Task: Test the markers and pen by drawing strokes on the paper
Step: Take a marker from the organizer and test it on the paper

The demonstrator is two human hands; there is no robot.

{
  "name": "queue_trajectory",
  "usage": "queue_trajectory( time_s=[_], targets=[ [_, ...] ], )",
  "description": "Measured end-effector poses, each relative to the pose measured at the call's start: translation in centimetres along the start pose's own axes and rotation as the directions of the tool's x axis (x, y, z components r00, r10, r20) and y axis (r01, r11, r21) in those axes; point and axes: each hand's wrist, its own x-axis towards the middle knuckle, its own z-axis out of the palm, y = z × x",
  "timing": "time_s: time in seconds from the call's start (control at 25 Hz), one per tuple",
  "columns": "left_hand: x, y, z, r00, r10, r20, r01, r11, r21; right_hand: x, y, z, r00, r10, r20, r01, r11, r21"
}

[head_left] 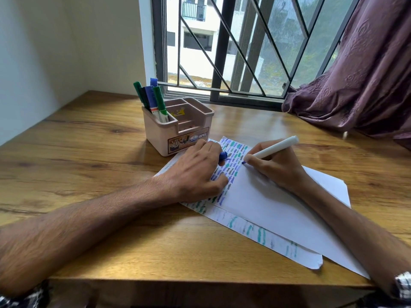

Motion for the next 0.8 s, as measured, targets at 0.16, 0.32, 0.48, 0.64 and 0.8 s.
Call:
queue_trajectory(
  time_s=[0.16,0.32,0.48,0.64,0.8],
  targets=[
    [0.07,-0.02,-0.03,1.000,-0.011,0.014,0.011,1.000,0.004,0.03,0.09,0.02,1.000,0.003,0.003,-0.003,1.000,-0.016],
    [0.10,0.07,-0.08,1.000,-0.019,0.021,0.019,1.000,0.012,0.10,0.02,0.07,1.000,-0.013,0.011,0.014,0.999,-0.040],
    [0.08,0.04,0.05,1.000,-0.015,0.016,0.015,1.000,0.014,0.14,0.13,0.05,1.000,-0.019,0.007,0.019,0.999,-0.036],
    [0.05,0.09,0.03,1.000,-0.018,0.022,0.017,1.000,0.013,0.08,0.19,0.00,1.000,0.000,0.005,0.000,1.000,-0.021],
    [0.01,0.07,0.13,1.000,-0.009,0.007,0.008,1.000,0.006,0.19,0.18,0.19,1.000,-0.004,-0.016,0.004,0.999,-0.042]
  ],
)
